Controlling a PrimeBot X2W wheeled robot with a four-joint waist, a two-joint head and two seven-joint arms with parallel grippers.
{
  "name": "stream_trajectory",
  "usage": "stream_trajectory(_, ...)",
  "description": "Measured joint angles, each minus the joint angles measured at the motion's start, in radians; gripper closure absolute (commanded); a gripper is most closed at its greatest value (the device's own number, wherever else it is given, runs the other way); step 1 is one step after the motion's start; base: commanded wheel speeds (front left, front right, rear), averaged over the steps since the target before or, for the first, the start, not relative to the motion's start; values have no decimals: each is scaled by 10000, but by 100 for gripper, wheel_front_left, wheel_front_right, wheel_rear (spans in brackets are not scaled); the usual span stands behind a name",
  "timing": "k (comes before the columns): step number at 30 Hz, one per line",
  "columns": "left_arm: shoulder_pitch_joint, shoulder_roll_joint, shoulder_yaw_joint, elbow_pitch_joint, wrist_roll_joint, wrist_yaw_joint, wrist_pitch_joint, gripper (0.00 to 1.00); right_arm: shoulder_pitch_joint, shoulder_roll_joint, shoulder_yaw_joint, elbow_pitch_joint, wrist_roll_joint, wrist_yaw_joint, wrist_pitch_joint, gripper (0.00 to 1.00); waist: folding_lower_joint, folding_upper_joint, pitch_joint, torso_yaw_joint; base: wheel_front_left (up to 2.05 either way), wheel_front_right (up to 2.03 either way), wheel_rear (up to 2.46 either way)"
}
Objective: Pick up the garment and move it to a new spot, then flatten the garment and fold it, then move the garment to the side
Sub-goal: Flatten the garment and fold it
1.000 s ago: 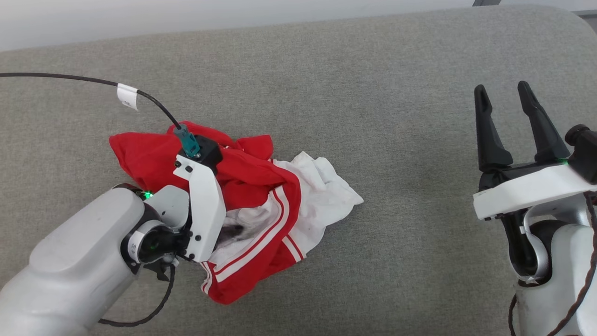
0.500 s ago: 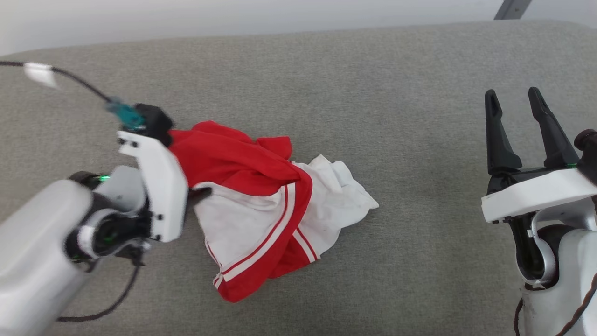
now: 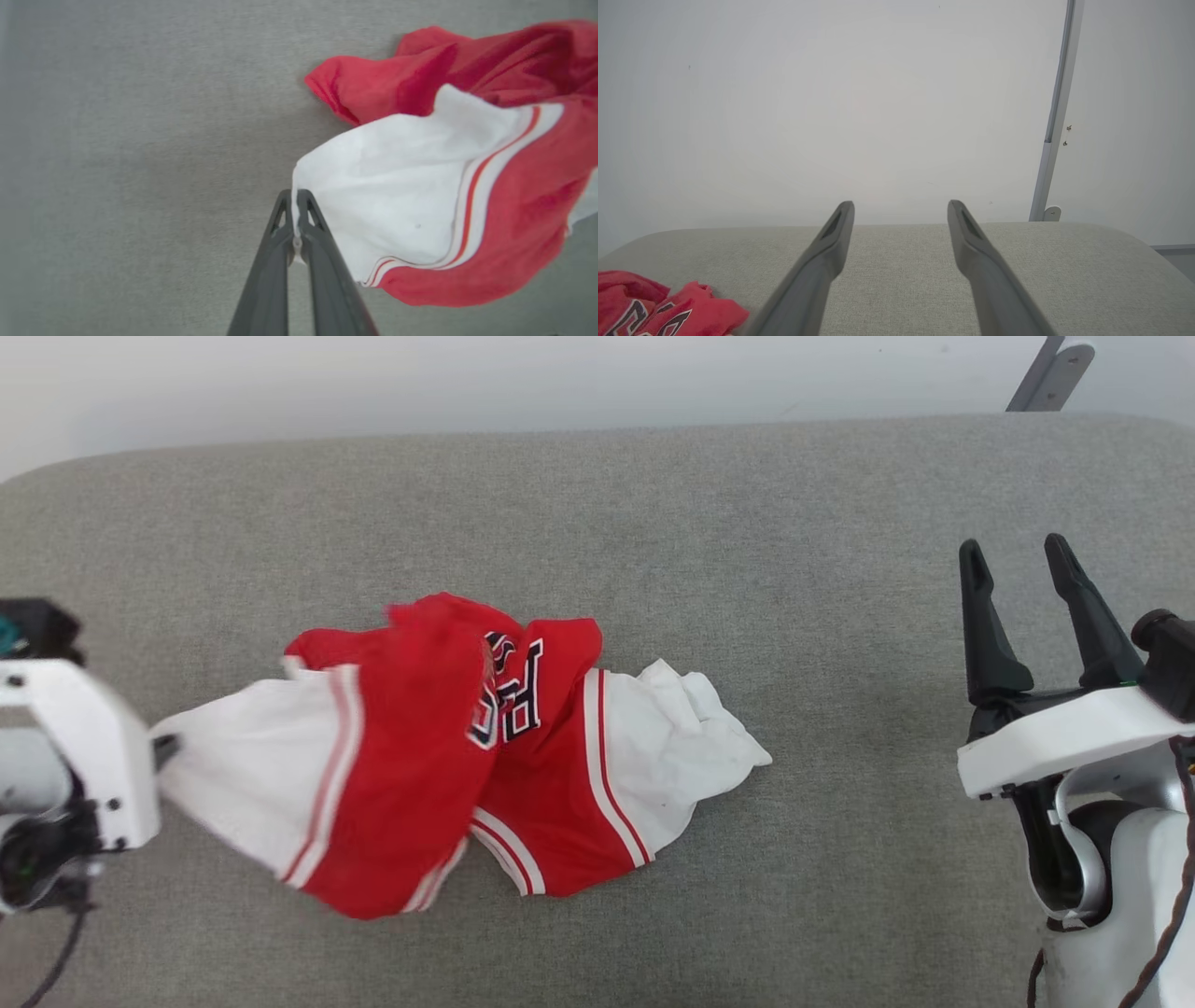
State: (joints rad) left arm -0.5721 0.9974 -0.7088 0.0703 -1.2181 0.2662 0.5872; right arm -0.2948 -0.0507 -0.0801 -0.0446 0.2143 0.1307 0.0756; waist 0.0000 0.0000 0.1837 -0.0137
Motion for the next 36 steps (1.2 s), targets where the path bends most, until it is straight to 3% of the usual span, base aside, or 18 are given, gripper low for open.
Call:
stream_trajectory(10,1109,343,10,2050,-36,495,-577,100,198,-36,27,-27,-12,0,138,0,0,0,-150,-83,0,0,0)
stream_trajectory(14,1322,21,-50,2767,-132,476,-736,100,250,-38,29,-63,-13,0,211,0,-1,0,-127,-118,0,0,0)
stream_trajectory(19,1349,-399,35,3417,-307,140,-1003,100,292,-40,33,-92,-27,0,249,0,0,0,-41,-123,0,0,0)
stream_trajectory(20,1340,-464,58,3461,-303,69,-1156,67,292,-40,36,-90,-27,0,261,0,0,0,-22,-117,0,0,0)
stream_trajectory(21,1303,-518,117,3486,-295,13,-1308,7,291,-40,44,-90,-27,0,297,0,0,0,-8,-106,0,0,0)
stream_trajectory(22,1245,-552,199,3499,-293,-44,-1469,0,291,-40,58,-88,-27,0,301,0,0,0,4,-90,0,0,0)
stream_trajectory(36,1319,-882,1103,1507,566,-731,-5400,0,331,-215,562,253,234,0,849,0,0,0,-49,552,0,0,0)
